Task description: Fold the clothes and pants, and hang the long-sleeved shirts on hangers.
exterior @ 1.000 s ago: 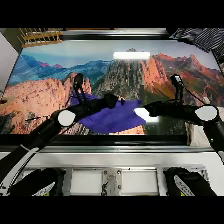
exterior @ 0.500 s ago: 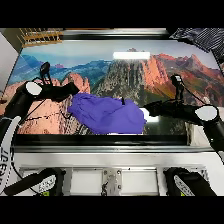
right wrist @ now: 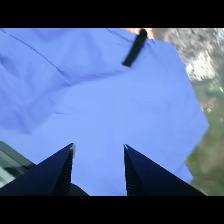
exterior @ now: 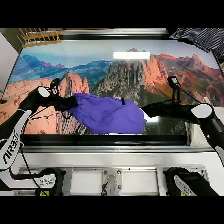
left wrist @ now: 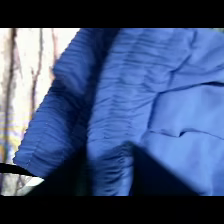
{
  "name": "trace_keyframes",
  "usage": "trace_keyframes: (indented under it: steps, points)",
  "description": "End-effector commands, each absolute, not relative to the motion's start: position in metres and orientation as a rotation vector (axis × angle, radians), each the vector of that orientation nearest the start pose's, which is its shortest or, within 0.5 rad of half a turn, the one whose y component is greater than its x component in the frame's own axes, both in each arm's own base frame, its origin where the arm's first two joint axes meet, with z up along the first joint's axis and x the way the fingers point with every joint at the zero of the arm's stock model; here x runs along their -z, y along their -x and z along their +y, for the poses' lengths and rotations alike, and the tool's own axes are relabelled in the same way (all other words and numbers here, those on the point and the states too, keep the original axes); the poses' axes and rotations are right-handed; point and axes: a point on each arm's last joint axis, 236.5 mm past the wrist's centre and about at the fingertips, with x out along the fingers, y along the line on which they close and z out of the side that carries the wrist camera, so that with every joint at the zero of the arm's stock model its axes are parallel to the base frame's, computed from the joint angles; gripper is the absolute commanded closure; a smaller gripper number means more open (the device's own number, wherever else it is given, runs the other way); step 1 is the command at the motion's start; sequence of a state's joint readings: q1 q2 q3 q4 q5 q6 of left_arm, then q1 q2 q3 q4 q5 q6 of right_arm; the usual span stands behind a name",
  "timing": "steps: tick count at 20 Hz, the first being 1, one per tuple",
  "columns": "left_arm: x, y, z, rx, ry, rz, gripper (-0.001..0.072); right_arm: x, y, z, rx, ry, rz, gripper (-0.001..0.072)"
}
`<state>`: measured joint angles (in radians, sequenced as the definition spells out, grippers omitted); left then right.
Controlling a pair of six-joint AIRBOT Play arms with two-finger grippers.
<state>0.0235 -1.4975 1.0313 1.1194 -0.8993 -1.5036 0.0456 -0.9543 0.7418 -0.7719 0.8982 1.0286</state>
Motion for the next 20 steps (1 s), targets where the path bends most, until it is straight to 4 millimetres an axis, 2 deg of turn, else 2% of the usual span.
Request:
trace_keyframes:
  steps: [1, 3, 5, 8, 11, 15, 20]
  points:
    - [0.094, -0.402, -0.075, 0.139, 0.415, 1.329, 0.0695, 0.013, -0.331, 0.121, -0.453, -0.237, 1.101, 0.0330]
    - [0.093, -0.402, -0.071, 0.132, 0.422, 1.330, 0.0695, 0.048, -0.332, 0.114, -0.402, -0.255, 1.191, 0.0270]
    - [0.094, -0.400, -0.071, 0.131, 0.424, 1.336, 0.0695, 0.075, -0.338, 0.112, -0.370, -0.284, 1.235, 0.0271]
    - [0.094, -0.401, -0.070, 0.131, 0.423, 1.334, 0.0695, 0.100, -0.353, 0.114, -0.320, -0.364, 1.240, 0.0271]
    - [0.093, -0.402, -0.070, 0.128, 0.424, 1.327, 0.0695, 0.106, -0.364, 0.121, -0.318, -0.417, 1.231, 0.0276]
    - [0.093, -0.402, -0.070, 0.129, 0.424, 1.328, 0.0695, 0.089, -0.385, 0.134, -0.351, -0.502, 1.140, 0.0282]
    - [0.093, -0.401, -0.071, 0.128, 0.428, 1.333, 0.0695, 0.102, -0.381, 0.141, -0.361, -0.518, 1.177, 0.0283]
